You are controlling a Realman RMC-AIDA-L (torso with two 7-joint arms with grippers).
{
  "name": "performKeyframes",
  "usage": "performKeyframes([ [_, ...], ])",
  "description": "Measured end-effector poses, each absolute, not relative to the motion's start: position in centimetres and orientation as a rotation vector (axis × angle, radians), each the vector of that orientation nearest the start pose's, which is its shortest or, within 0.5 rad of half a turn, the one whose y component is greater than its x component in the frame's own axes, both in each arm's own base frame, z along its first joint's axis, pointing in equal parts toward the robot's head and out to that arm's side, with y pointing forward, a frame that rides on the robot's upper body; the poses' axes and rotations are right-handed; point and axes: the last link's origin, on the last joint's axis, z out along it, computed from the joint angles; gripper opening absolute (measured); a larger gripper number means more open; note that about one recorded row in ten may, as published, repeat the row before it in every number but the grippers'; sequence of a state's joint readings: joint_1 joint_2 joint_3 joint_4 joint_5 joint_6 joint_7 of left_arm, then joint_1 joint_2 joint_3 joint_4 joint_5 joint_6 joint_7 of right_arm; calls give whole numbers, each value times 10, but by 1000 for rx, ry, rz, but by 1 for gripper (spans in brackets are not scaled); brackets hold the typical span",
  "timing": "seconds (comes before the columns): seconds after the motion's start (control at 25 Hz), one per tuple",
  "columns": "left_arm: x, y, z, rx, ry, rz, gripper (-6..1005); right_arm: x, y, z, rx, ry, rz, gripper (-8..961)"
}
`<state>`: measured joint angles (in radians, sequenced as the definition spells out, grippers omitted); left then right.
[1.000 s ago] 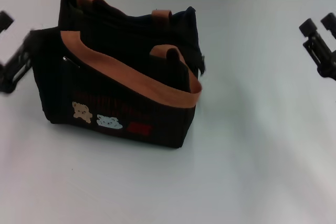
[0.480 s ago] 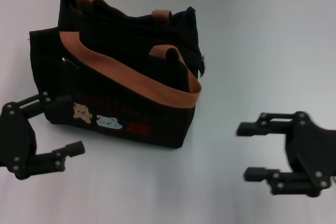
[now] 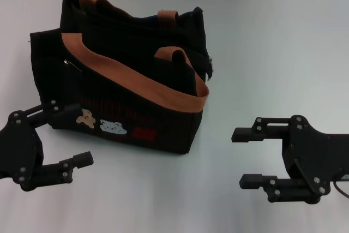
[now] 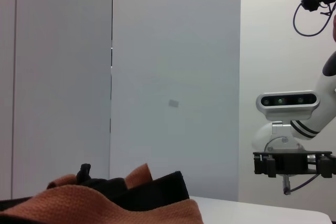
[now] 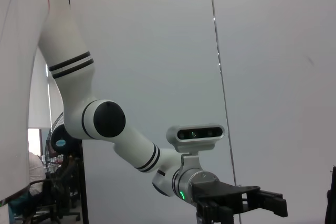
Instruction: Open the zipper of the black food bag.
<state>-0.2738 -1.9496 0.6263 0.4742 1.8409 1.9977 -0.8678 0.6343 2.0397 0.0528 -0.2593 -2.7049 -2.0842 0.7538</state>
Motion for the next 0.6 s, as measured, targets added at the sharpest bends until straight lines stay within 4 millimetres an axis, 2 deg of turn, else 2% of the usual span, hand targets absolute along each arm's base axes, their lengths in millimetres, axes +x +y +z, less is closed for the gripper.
performKeyframes([
  [0.6,-312,219,50,-2634,-201,-1081,835,240,249,-15,-2917,93,1352,636],
])
